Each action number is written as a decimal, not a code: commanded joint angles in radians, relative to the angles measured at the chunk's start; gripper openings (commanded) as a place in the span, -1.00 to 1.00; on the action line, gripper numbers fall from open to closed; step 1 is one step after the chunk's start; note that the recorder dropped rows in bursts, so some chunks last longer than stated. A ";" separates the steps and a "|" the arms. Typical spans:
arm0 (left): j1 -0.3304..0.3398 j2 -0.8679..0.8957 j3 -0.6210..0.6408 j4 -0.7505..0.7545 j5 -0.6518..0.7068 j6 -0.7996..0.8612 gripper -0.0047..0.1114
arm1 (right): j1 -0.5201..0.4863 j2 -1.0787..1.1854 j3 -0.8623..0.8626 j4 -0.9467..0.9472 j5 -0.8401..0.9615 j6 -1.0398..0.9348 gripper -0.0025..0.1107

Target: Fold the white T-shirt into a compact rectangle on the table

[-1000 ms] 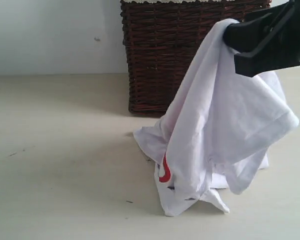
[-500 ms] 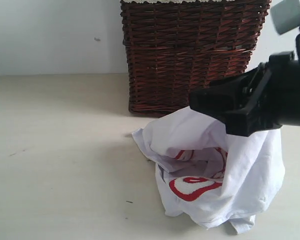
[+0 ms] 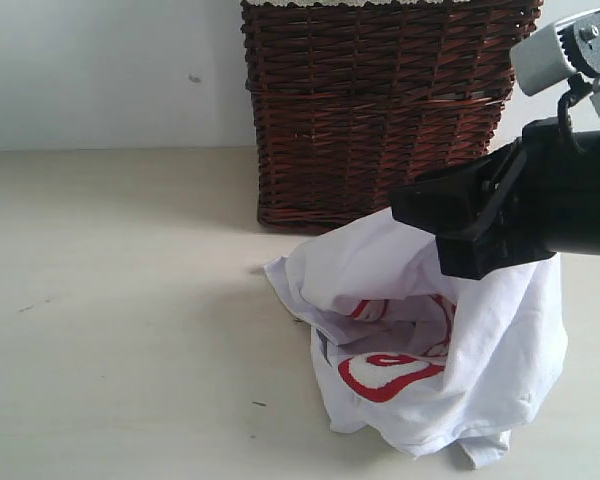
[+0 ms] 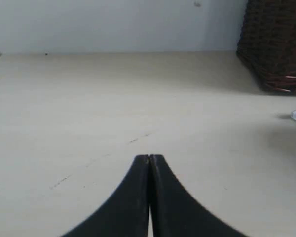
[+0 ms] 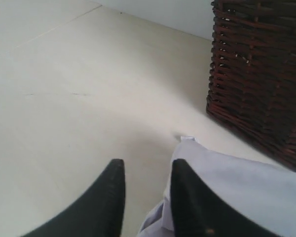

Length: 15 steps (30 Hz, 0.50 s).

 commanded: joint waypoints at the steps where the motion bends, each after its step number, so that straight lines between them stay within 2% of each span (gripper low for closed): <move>1: 0.004 -0.004 0.000 0.003 -0.006 0.001 -0.92 | 0.000 -0.021 0.005 0.004 0.032 -0.074 -0.96; 4: 0.004 -0.004 0.000 0.019 -0.048 0.035 -0.92 | 0.000 -0.027 0.005 0.004 0.068 -0.077 -0.96; 12: 0.004 -0.004 0.000 -0.038 -0.424 -0.001 -0.92 | 0.000 -0.030 0.005 0.004 0.083 -0.077 -0.96; 15: 0.004 -0.004 0.000 -0.038 -0.498 -0.003 -0.92 | 0.000 -0.030 0.005 0.004 0.083 -0.077 -0.96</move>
